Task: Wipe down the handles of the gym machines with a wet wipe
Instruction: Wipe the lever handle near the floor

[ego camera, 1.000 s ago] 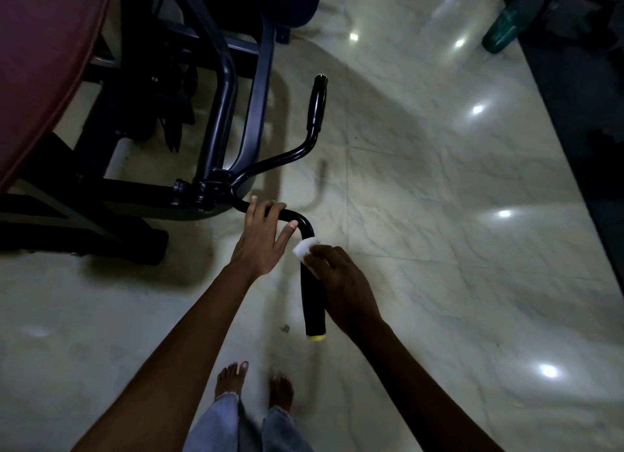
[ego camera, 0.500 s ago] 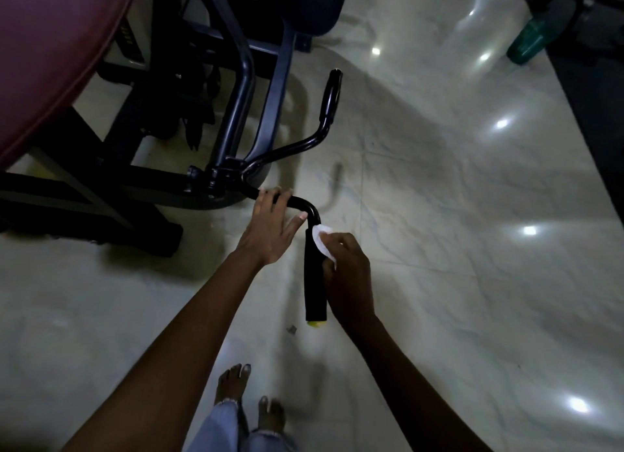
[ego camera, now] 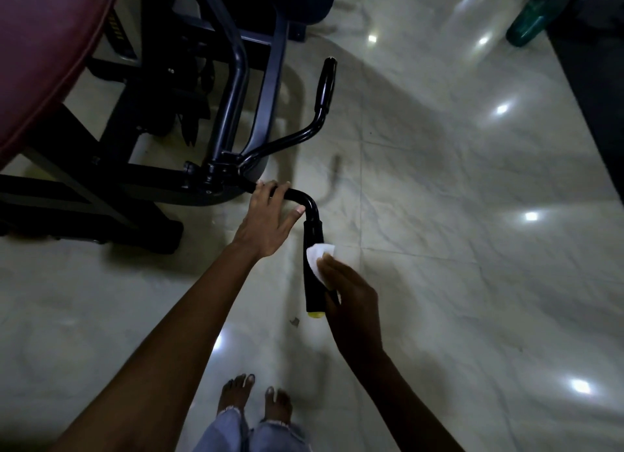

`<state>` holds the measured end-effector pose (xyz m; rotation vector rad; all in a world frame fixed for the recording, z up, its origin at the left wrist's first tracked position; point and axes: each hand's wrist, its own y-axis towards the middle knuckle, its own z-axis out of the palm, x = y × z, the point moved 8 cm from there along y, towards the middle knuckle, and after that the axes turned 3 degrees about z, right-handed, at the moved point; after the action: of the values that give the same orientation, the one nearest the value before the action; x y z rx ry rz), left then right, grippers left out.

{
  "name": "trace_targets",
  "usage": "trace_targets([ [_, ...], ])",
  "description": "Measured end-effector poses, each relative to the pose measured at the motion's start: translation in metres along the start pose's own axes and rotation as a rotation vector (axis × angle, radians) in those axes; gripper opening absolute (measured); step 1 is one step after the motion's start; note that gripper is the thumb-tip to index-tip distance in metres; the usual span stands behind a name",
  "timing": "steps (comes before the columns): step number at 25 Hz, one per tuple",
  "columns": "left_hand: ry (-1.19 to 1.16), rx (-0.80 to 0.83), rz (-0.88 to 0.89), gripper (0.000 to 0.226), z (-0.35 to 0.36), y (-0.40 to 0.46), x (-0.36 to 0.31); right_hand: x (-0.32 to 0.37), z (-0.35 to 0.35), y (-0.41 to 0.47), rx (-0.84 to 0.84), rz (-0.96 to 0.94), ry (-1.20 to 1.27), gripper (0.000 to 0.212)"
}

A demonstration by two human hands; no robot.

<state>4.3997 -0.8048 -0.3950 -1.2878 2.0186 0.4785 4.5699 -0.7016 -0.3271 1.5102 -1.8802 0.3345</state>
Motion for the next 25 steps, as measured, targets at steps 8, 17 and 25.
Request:
trace_targets([
  [8,-0.025,-0.025,-0.004,0.055,0.001,-0.001,-0.002,0.002,-0.007,-0.019,-0.026,0.049,0.025,0.049],
  [17,-0.016,-0.01,-0.003,0.057,0.002,0.0,-0.001,-0.001,-0.006,0.007,-0.035,0.081,0.103,0.039],
  [25,0.062,0.009,0.091,0.067,0.0,0.001,0.007,0.023,0.014,0.05,0.082,-0.289,-0.315,0.046],
])
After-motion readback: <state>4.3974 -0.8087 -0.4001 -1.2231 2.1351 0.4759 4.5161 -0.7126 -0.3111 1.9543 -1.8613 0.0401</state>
